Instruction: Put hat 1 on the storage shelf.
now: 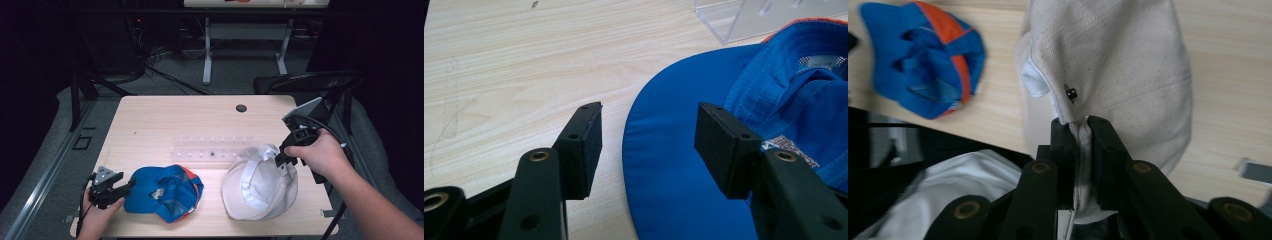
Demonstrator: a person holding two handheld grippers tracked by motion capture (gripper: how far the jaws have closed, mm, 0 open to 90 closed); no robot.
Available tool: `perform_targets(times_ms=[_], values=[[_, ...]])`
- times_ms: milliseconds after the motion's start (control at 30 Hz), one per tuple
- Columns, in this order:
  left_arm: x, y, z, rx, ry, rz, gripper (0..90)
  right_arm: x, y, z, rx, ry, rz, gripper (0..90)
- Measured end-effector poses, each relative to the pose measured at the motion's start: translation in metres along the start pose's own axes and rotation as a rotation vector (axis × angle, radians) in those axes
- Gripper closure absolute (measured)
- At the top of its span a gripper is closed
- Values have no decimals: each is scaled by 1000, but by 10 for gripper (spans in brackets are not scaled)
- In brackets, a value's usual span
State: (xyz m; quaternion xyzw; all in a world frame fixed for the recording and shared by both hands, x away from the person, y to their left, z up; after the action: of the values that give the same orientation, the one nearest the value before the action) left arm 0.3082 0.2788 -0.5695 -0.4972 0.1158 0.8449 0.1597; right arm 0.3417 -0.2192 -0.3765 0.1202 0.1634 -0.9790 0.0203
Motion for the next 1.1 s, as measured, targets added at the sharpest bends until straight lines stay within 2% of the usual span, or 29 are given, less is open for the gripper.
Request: perform_targets(times_ms=[33,67,100,133,167,233,267,300,333,367,433,533,600,700,767,900,1000,1100], values=[[0,0,0,2,-3,0,449,0,2,2,-44,-16,-5,820],[0,0,0,3,-6,0,449,0,2,2,-44,-16,-5,820],[0,0,0,0,-2,0,449,0,0,2,-96,-4,-51,820],[0,0,0,0,-2,0,449,0,0,2,-96,-4,-51,820],[0,0,1,4,-7,0,449,1,1,3,-144,-14,-60,820],[0,0,0,3,2,2,449,1,1,3,-195,-11,-80,820],[0,0,0,3,3,3,449,1,1,3,-195,-11,-80,820],[0,0,1,4,4,3,449,1,2,4,-238,-20,-89,820],[0,0,1,4,4,2,449,2,1,4,-259,-19,-95,820],[0,0,1,3,2,0,449,2,1,4,-259,-19,-95,820],[0,0,1,3,4,2,449,2,-2,6,-312,-4,-121,821],[0,1,0,2,6,1,449,2,-4,7,-358,4,-134,821],[0,1,0,2,9,1,449,2,-5,8,-374,6,-148,820],[0,1,1,4,6,-2,449,1,-8,10,-395,24,-148,820],[0,1,0,3,9,-1,449,1,-8,12,-402,18,-135,821],[-1,2,1,4,15,-5,449,-1,-12,19,-422,56,-150,821],[-1,4,0,1,23,-12,449,-6,-14,26,-456,76,-140,821],[-2,6,0,6,30,-18,449,-10,-17,27,-465,92,-146,820]])
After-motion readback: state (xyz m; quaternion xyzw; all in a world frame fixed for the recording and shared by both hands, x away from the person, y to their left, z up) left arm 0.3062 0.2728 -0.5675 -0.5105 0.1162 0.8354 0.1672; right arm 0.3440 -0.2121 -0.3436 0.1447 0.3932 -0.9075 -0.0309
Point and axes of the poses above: each handheld gripper's, and its own axes: z roughly backward along the jaws, x roughly out of its underside, y roughly to its right, the point moved 3 cm from there along -z, roughly forward along the jaws, and after that the axes turned 11 degrees about y, right-handed, at the moved point
